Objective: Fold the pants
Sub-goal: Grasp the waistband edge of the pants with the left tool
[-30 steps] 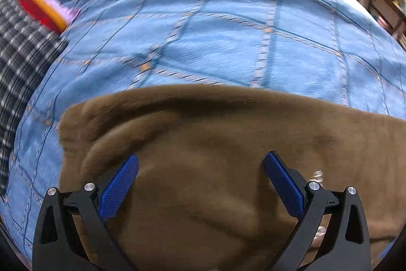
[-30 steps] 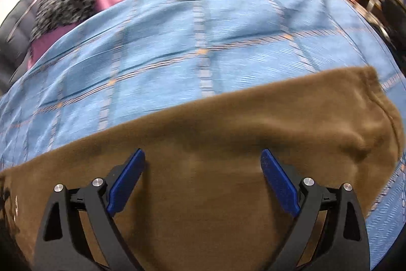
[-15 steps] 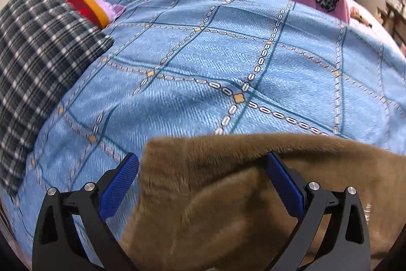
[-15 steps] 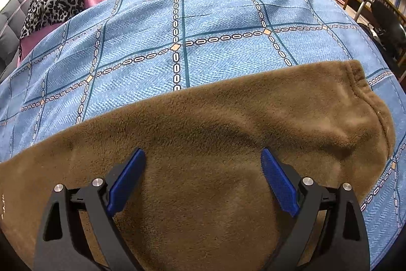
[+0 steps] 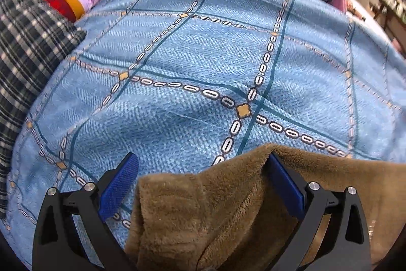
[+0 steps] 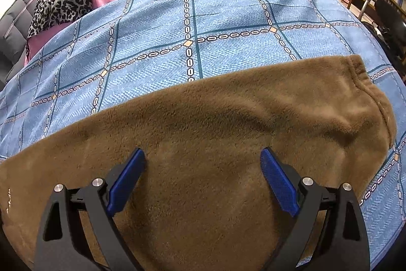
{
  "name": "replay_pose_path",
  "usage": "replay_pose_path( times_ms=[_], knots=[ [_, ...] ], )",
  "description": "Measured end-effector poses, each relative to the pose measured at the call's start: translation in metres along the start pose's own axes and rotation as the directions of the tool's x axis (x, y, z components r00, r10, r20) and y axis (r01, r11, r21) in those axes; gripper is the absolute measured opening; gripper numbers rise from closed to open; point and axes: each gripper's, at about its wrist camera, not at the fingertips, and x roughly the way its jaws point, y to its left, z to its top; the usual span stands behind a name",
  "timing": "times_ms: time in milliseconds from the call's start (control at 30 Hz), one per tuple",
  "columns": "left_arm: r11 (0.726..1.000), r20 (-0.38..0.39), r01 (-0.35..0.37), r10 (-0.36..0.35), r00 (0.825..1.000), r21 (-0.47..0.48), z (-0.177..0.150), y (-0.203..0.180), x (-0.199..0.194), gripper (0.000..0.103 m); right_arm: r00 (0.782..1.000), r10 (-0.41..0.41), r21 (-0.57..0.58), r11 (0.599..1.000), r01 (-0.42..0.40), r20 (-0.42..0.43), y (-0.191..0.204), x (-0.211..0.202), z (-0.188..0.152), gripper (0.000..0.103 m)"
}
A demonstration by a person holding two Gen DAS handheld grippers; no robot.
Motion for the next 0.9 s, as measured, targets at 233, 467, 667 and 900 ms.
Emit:
replay_pose_path(
  times_ms=[233, 467, 667, 900],
  knots=[
    [0.998, 0.081, 0.031, -0.027, 0.996, -0.046, -0.008, 0.016, -0.028, 0.098, 1.0, 0.003, 0.0, 1.0, -0.003, 0.001, 0.001, -0.001, -0.003, 0.093],
    [0.99, 0.051, 0.016, -0.009, 0.999, -0.138, -0.006, 0.03, -0.009, 0.098, 1.0, 0.011, -0.003, 1.0, -0.011, 0.001, 0.002, -0.003, -0.006, 0.093],
    [0.996, 0.001, -0.009, 0.009, 1.0, -0.086, -0.006, 0.019, 0.006, 0.098, 1.0, 0.012, -0.003, 1.0, -0.012, 0.0, 0.002, -0.004, -0.008, 0.093],
    [0.994, -0.003, 0.094, -0.094, 0.996, -0.055, -0.01, 0.012, -0.009, 0.065, 1.0, 0.022, 0.0, 1.0, -0.022, 0.003, 0.001, -0.005, -0.01, 0.093]
  ],
)
